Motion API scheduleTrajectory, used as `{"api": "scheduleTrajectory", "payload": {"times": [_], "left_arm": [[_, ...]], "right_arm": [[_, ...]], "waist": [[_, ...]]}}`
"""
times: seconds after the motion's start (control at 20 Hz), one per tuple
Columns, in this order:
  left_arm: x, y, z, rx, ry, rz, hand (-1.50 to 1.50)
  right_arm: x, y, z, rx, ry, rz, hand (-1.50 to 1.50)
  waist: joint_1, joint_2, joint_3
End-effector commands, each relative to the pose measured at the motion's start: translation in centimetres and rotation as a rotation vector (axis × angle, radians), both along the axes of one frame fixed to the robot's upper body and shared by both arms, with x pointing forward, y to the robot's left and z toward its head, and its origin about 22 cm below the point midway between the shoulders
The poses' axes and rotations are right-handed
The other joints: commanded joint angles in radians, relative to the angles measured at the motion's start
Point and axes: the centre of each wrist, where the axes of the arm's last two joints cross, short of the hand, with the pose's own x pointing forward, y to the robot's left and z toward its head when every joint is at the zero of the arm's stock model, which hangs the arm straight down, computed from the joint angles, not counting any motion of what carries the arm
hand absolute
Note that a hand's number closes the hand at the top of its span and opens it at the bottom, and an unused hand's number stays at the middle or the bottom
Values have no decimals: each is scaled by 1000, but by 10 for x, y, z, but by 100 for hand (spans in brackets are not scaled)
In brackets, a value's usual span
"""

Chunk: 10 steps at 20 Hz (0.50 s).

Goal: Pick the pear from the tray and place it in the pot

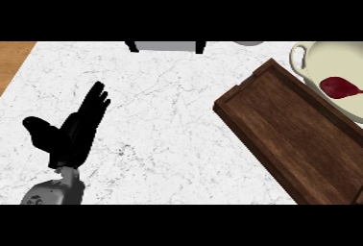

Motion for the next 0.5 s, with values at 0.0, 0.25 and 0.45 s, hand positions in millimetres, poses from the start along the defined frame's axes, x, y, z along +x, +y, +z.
{"api": "scheduleTrajectory", "payload": {"times": [0.0, 0.25, 0.45], "left_arm": [[4, -3, 3, 3, -19, -10, 0], [0, 3, 6, 1, -13, 4, 0], [0, 4, 13, 14, -13, 28, 0]], "right_arm": [[4, 3, -3, 105, -166, -16, -150], [-11, -17, 1, 42, -442, -179, -150], [-27, -41, 2, 39, -500, -251, -150]], "waist": [[-3, 1, 0], [-1, 2, 1], [-11, -4, 0]]}}
